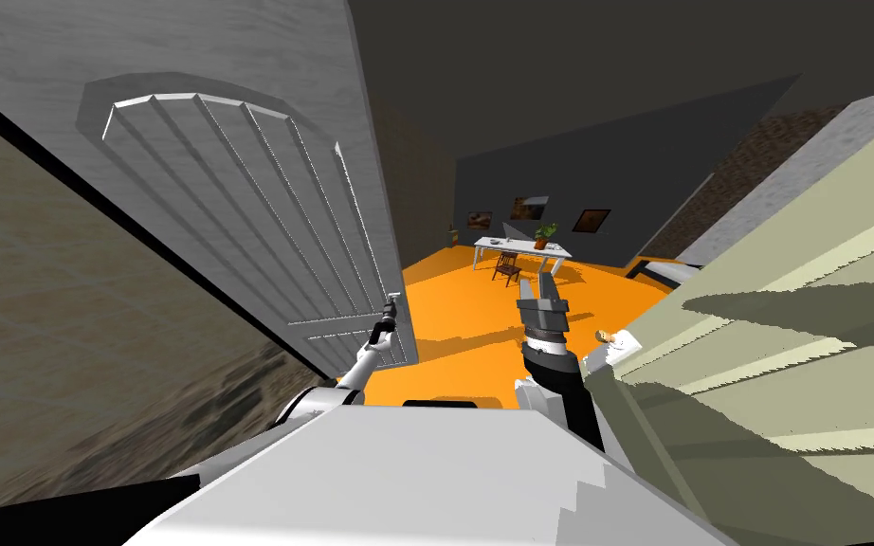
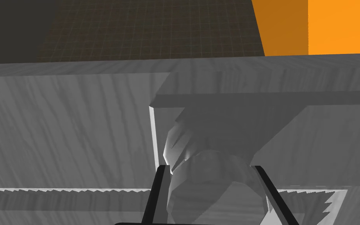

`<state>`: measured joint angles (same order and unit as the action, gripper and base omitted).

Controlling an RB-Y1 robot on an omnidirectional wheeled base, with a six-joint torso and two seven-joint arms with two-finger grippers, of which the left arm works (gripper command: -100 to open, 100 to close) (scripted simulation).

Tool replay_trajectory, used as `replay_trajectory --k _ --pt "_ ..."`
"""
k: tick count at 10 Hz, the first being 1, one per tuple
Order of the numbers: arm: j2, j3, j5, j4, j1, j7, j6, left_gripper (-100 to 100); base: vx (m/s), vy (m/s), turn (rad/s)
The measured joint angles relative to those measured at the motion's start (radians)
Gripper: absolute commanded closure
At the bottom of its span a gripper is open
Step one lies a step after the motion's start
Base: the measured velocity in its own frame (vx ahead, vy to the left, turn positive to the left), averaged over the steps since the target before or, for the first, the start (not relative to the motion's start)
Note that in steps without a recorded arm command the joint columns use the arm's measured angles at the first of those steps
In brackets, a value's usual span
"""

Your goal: Push the door open

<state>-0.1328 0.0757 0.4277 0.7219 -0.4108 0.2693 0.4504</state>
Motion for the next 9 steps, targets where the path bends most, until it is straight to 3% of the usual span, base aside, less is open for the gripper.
replay_trajectory --k 4,5,6,9 --pt "-0.017 0.041 0.016 -0.015 -0.005 0.013 0.007 100 0.196 -0.100 0.068" --pt "-0.016 0.057 0.020 0.000 0.004 0.023 0.006 100 0.185 -0.101 0.069" --pt "-0.029 0.061 0.024 -0.040 -0.014 0.017 0.023 100 0.182 -0.109 0.063" --pt "-0.037 0.096 0.036 -0.025 -0.001 0.032 0.018 100 0.176 -0.074 0.052"
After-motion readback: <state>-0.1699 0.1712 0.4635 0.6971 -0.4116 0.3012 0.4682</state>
